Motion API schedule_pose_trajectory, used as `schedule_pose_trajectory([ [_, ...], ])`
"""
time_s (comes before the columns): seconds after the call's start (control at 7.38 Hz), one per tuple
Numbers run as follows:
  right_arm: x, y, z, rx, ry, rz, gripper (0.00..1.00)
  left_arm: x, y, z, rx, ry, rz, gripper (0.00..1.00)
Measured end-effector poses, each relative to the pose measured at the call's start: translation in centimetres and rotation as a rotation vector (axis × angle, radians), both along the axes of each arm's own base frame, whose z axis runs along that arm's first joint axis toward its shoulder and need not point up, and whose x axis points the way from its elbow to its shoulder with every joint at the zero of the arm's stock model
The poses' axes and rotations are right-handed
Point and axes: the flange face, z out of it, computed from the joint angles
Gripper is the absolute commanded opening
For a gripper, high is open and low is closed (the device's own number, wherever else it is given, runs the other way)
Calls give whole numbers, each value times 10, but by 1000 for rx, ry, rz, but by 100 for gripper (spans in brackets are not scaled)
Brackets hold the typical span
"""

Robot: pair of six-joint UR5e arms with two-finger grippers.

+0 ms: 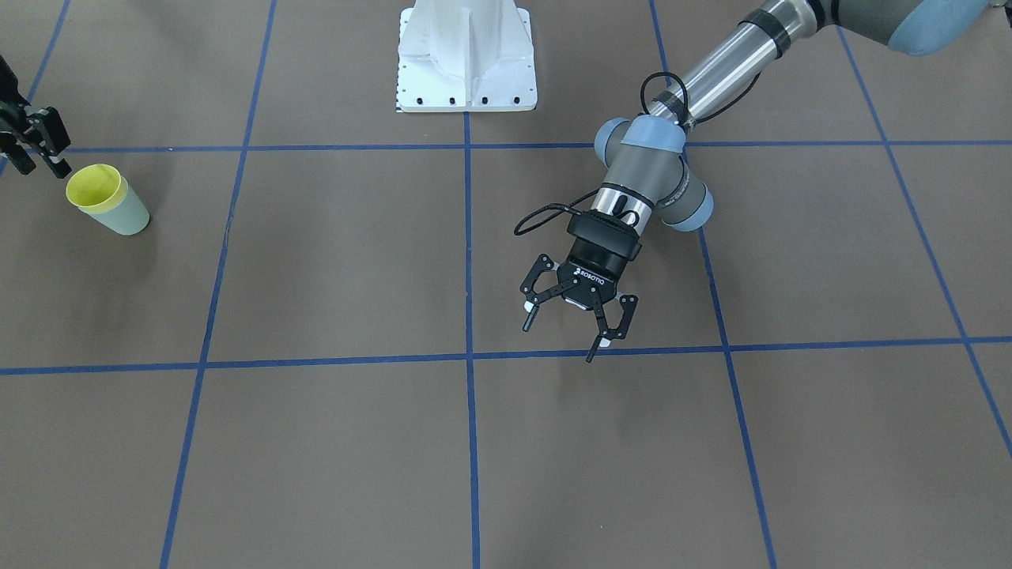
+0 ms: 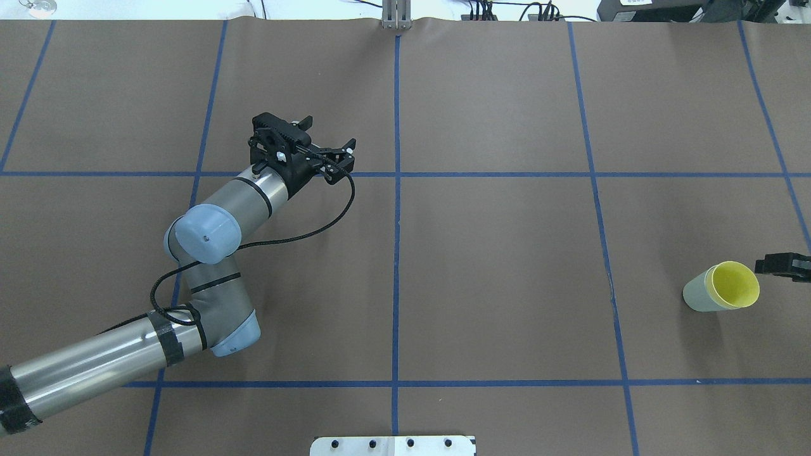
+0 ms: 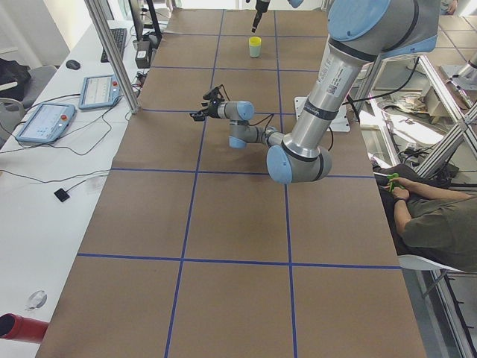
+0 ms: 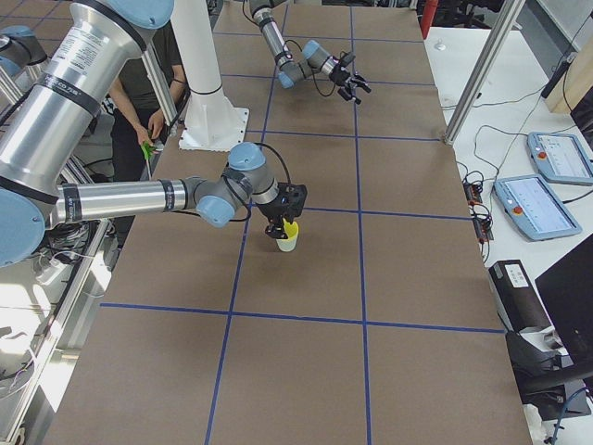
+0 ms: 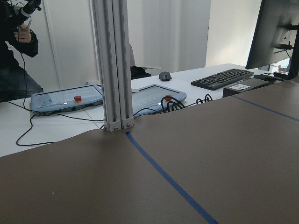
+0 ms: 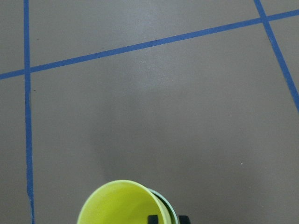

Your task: Transfer and stack yellow cup on green cup

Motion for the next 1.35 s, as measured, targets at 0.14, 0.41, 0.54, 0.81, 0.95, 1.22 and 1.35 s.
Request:
schedule_pose_trajectory([
  [0.14, 2, -5, -7, 15, -12, 13, 100, -3, -7, 2, -12, -21, -3, 99],
  [0.41, 7, -40, -7, 39, -34, 60, 100, -23, -46, 16, -90, -138, -3, 99],
  [0.54, 11, -69, 4, 58, -30, 59, 100, -46, -79, 28, -166, -220, 8, 99],
  [0.81, 21, -123, 13, 98, 32, 19, 100, -109, -142, 56, -375, -367, 35, 99],
  [0.95, 27, -153, 3, 102, 75, -21, 100, -143, -167, 70, -497, -425, 40, 99],
  [1.22, 57, -210, -11, 100, 135, -130, 100, -217, -203, 92, -719, -460, 87, 99],
  [1.35, 79, -229, 0, 98, 135, -183, 100, -254, -214, 100, -806, -429, 136, 99],
])
